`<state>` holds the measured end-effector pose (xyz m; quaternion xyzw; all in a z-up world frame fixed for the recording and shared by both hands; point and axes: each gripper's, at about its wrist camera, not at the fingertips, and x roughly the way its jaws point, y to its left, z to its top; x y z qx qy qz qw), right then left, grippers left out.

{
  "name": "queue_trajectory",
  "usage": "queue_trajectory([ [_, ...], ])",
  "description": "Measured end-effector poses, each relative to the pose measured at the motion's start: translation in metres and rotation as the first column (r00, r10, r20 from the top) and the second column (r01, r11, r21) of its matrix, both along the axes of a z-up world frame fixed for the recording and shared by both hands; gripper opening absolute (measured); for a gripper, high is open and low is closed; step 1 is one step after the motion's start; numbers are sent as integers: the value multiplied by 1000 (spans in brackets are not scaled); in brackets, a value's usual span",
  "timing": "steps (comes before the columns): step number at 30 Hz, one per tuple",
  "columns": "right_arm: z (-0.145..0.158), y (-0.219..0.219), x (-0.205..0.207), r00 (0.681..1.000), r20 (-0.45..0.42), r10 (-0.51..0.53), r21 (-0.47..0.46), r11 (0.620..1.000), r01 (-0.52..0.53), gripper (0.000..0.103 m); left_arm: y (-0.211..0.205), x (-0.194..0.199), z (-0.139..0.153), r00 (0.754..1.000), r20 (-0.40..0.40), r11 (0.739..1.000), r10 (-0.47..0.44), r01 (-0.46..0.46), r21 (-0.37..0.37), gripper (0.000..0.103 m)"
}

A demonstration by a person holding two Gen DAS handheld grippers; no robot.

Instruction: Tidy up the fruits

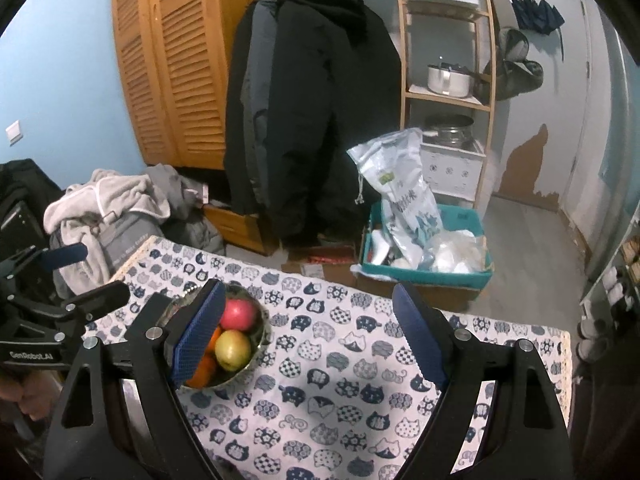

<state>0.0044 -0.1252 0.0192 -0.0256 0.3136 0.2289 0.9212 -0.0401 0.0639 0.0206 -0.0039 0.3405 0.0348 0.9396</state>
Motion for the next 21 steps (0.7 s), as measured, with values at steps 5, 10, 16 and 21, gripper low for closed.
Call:
queue_trajectory([
  [5,0,-3,-2,1000,4,1,3,1000,-1,84,-2,0,0,1000,-1,1000,2,-2,-3,100],
  [10,0,-5,-3,1000,7,-2,-2,1000,2,84,-7,1,-2,1000,-13,1000,9,-9,3,100],
  [16,2,-10,-7,1000,13,-13,0,1000,13,84,-13,-1,0,1000,1,1000,-4,4,13,100],
  [21,2,-11,-6,1000,8,-16,-5,1000,16,84,-14,0,1,1000,-6,1000,-9,9,9,100],
])
